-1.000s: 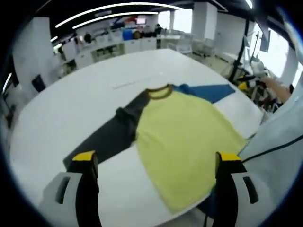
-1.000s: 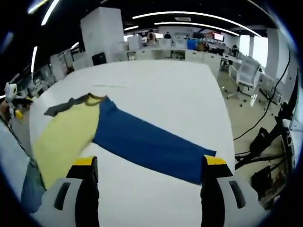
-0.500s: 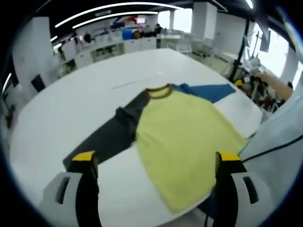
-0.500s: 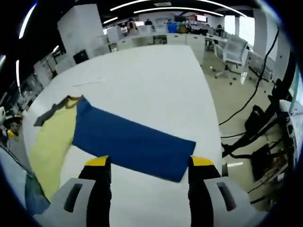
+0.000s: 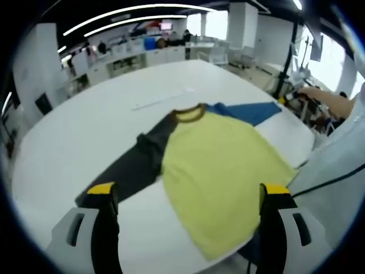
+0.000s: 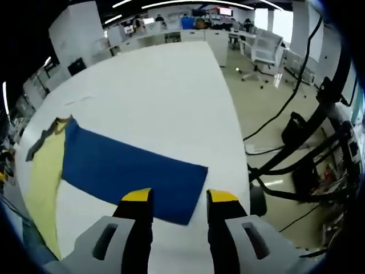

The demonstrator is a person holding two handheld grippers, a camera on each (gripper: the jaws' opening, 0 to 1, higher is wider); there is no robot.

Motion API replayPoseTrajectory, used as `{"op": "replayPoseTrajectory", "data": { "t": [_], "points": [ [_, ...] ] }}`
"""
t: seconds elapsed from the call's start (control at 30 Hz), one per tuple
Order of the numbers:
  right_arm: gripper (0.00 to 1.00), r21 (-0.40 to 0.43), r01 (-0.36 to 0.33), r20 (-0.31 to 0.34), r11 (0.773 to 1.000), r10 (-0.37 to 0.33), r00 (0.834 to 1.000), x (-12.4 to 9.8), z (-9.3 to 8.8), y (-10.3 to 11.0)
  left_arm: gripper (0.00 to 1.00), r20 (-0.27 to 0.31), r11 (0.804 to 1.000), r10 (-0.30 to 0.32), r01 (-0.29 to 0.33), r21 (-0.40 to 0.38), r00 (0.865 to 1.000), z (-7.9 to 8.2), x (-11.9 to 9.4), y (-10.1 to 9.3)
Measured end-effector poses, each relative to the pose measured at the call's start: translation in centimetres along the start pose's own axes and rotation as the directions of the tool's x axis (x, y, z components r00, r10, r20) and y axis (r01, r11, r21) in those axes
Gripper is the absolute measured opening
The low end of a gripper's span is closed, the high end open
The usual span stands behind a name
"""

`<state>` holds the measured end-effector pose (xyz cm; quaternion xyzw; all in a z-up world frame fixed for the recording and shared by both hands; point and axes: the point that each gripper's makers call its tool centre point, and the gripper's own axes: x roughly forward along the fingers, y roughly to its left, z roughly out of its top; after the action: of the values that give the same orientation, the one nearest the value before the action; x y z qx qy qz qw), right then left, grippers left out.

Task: Fold the garment on the visible template until the final outline fits inside the template.

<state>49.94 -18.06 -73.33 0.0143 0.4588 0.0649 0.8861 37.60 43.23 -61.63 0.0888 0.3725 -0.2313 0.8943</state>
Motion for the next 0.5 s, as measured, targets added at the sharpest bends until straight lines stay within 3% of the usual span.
{"op": "replayPoseTrajectory", "data": {
  "t": [0.07,0.17,0.3,0.5],
  "points": [
    [0.36,0.031,0.000,-0.007,1.000,0.000,1.000,0.7,0.0,-0.9,0.99,-0.007,1.000,0.000,0.000,-0.003,1.000,-0.1,0.1,0.0],
    [0.30,0.013,0.032,-0.024,0.999,-0.032,0.999,1.5,0.0,-2.3,0.99,-0.008,1.000,0.005,-0.005,-0.008,1.000,-0.1,0.1,0.0],
    [0.30,0.036,0.054,-0.036,0.998,-0.053,0.998,2.3,-0.1,-3.7,0.99,-0.011,1.000,0.005,-0.006,-0.012,1.000,-0.3,-0.1,0.0],
    [0.28,0.007,0.079,-0.065,0.997,-0.078,0.995,3.0,-0.7,-5.0,0.99,-0.019,1.000,0.011,-0.012,-0.025,1.000,-0.7,-0.1,0.1]
  ]
}}
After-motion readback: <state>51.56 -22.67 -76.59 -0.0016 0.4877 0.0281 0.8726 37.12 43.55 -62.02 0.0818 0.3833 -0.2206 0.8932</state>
